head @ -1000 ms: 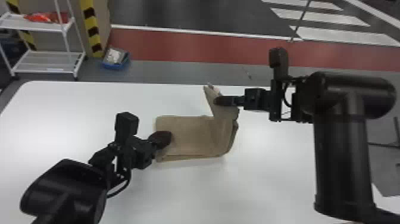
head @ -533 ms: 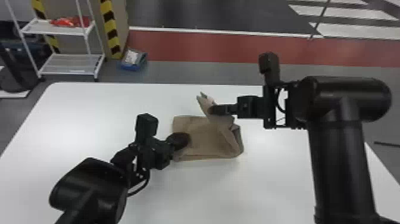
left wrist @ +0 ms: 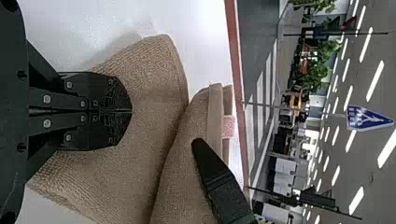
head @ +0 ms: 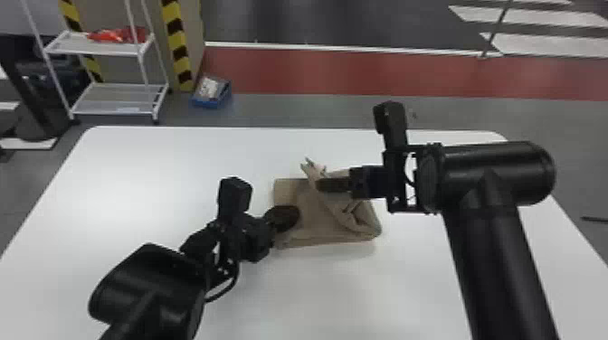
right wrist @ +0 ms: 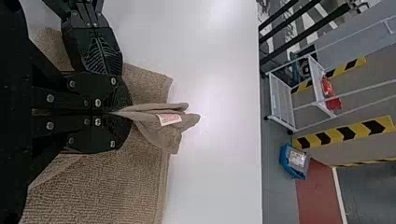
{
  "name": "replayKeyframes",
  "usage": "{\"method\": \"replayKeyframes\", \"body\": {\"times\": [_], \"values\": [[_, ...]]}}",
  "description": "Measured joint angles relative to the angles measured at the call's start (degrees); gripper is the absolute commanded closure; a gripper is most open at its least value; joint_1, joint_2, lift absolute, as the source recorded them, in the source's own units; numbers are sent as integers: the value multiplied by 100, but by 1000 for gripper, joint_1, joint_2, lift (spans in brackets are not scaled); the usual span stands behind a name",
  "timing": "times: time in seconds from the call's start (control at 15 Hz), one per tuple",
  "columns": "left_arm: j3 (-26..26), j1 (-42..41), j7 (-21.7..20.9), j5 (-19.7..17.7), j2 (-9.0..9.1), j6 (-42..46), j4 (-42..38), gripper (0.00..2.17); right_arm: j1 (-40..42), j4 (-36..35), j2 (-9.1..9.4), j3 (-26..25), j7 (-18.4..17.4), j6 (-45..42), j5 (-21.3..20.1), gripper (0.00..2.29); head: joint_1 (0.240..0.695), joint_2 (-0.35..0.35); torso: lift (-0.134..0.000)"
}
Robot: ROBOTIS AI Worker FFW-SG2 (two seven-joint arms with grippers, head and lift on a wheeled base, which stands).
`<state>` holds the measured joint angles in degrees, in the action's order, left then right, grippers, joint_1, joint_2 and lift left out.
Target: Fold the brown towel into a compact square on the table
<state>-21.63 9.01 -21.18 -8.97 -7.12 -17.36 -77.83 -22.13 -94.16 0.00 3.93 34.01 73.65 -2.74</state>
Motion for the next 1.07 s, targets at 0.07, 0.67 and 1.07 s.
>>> {"method": "replayKeyframes", "body": {"times": [0.07,0.67,1.07], "values": [[-3,-8,0,0,0,0,-3,1909,35,13,0,42,0,-39,0,1409,695,-77,-123],[-60,-166,3,23,0,1,-73,1909,313,-85,0,360,-178,-436,3,1210,695,-65,-123],[-43,-249,9,76,0,-52,-118,1909,548,-339,0,460,-236,-521,135,660,695,-52,-123]]}}
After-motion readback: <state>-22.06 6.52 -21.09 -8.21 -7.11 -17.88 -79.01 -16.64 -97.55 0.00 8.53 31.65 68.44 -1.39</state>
